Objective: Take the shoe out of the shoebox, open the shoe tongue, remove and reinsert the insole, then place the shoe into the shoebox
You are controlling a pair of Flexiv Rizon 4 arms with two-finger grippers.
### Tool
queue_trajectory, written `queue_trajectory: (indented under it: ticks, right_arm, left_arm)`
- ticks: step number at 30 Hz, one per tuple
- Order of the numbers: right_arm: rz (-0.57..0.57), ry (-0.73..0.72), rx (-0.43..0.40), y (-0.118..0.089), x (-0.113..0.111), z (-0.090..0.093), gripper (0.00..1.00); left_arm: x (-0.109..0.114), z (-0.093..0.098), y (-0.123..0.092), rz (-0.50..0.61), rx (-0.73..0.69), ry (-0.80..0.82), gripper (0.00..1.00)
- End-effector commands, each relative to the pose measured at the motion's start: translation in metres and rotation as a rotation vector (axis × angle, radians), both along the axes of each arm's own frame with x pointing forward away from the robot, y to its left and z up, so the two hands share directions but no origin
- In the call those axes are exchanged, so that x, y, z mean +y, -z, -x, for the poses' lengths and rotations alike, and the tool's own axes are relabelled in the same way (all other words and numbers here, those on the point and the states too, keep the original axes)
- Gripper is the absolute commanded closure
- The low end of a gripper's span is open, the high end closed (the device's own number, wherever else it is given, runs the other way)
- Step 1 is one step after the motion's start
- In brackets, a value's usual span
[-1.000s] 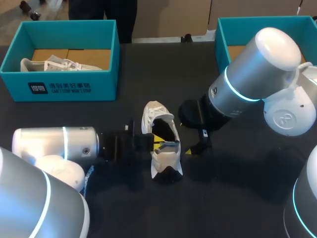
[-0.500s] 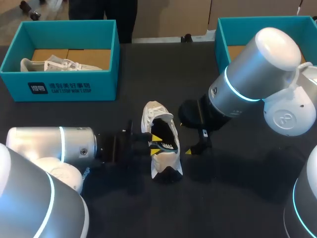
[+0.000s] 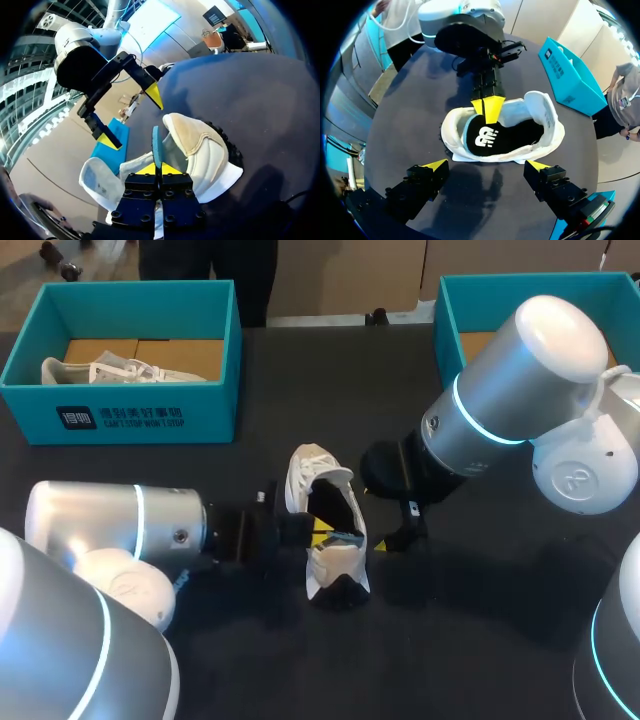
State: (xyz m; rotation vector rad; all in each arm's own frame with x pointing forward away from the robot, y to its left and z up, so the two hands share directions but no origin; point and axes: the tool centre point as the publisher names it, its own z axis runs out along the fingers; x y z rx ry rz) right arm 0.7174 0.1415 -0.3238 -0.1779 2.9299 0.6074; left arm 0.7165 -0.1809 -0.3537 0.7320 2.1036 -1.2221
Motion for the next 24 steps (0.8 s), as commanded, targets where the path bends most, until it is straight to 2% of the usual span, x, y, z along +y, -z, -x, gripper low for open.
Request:
queue_trajectory:
  ticks: [1, 4, 5, 7, 8, 14, 24]
  right_arm:
    - [0.002, 0.002, -0.003, 0.001, 0.0, 0.001, 0.0]
    - [0.002, 0.002, -0.003, 0.001, 0.0, 0.001, 0.0]
    - [0.002, 0.002, -0.003, 0.001, 0.0, 0.001, 0.0]
    - [0.002, 0.002, -0.003, 0.001, 0.0, 0.001, 0.0]
    - [0.002, 0.002, -0.003, 0.001, 0.0, 0.001, 0.0]
    - [0.002, 0.002, -0.003, 0.001, 0.0, 0.001, 0.0]
    - [0.002, 0.002, -0.003, 0.001, 0.0, 0.001, 0.0]
  left_arm:
    - [-0.003, -0.001, 0.007, -0.001, 0.005, 0.005, 1.0]
    - [0.003, 0.002, 0.005, -0.002, 0.004, 0.004, 1.0]
    - [0.005, 0.003, 0.003, -0.001, 0.003, 0.003, 0.95]
    - [0.009, 0.004, -0.001, 0.003, -0.001, -0.001, 0.74]
    - [0.011, 0.004, -0.005, 0.004, -0.006, -0.003, 0.67]
    - [0.011, 0.006, -0.024, 0.026, -0.034, 0.005, 0.65]
    - [0.016, 0.008, -0.043, 0.025, -0.062, 0.017, 0.62]
